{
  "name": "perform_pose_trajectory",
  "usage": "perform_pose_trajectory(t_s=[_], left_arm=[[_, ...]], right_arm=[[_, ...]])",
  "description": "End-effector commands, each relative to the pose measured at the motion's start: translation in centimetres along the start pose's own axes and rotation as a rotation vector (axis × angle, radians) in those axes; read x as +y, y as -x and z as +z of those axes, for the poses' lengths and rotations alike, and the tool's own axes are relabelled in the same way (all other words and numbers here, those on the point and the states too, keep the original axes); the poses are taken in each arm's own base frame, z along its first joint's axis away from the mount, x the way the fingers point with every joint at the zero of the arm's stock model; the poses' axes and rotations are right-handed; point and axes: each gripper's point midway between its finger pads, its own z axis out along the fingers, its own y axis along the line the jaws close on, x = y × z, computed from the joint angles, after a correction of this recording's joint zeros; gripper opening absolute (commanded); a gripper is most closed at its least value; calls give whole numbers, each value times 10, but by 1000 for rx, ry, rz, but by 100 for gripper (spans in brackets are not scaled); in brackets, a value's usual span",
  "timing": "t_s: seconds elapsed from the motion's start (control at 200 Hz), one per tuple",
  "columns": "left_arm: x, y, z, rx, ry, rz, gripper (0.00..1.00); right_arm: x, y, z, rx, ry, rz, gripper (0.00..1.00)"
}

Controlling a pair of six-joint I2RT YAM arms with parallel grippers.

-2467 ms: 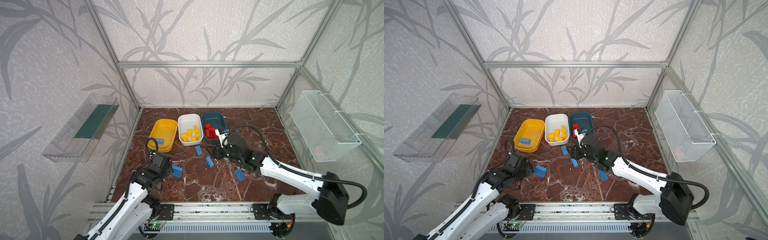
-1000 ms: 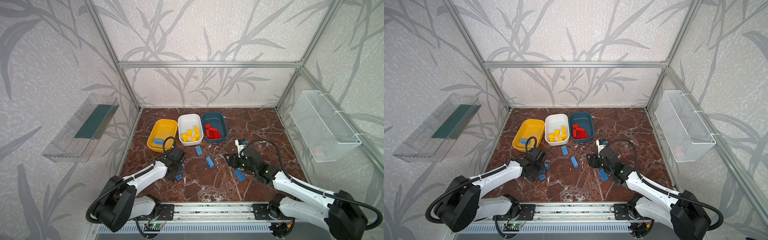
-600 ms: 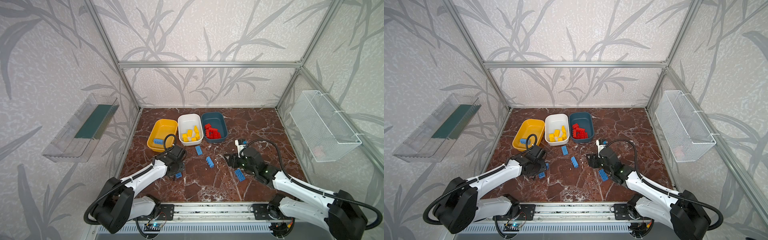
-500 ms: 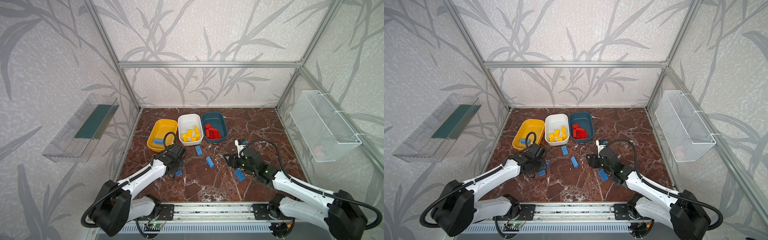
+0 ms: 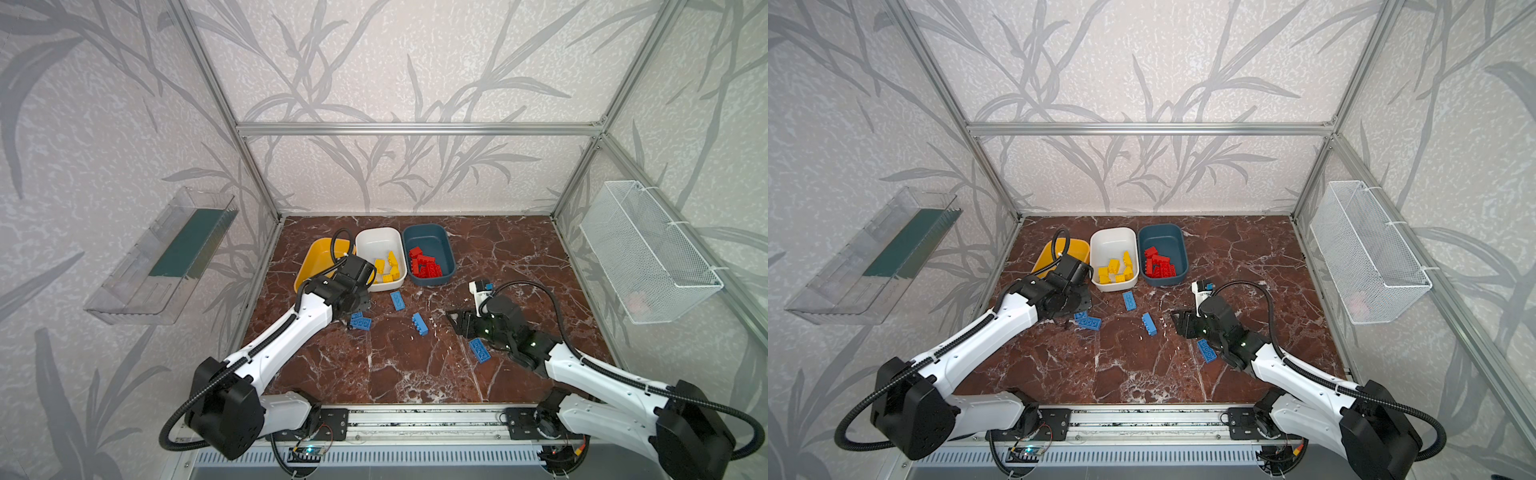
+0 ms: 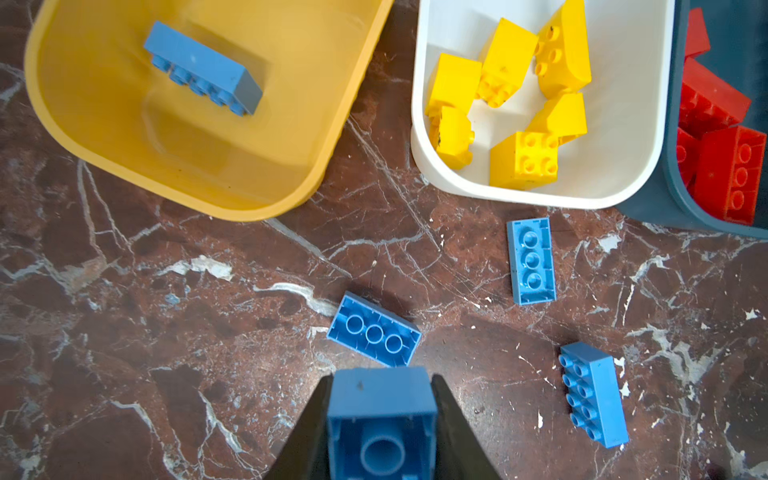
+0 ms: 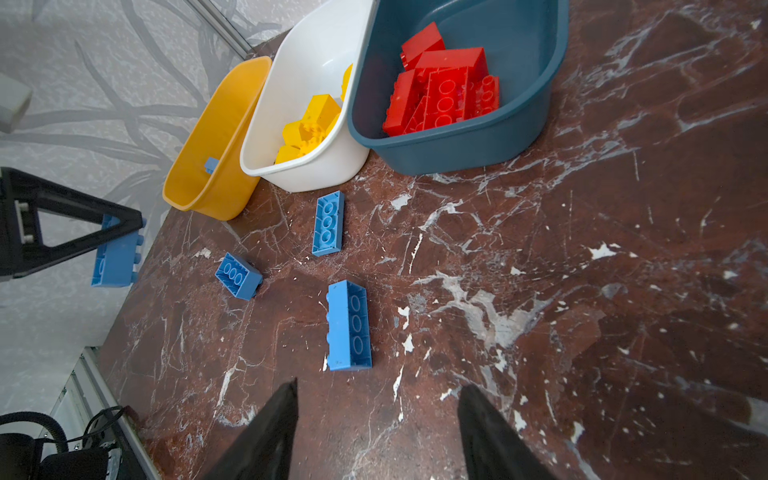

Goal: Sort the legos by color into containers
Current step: 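Close the left gripper on the blue brick and lift it, then carry the blue brick over the yellow tub and open the left gripper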

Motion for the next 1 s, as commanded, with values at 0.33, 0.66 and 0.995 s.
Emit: perform_pose_trajectory(t_s=[0.33, 0.66, 0.995], left_arm=[[20, 71, 13, 23, 97, -18, 27], [49, 99, 64, 160, 164, -94, 27], [72, 103, 91, 201, 195, -145, 27]], right_arm=[[9, 8, -11, -38, 50, 14, 63], [11, 7, -11, -33, 63, 13, 63], [11, 6, -8, -23, 64, 40, 63]])
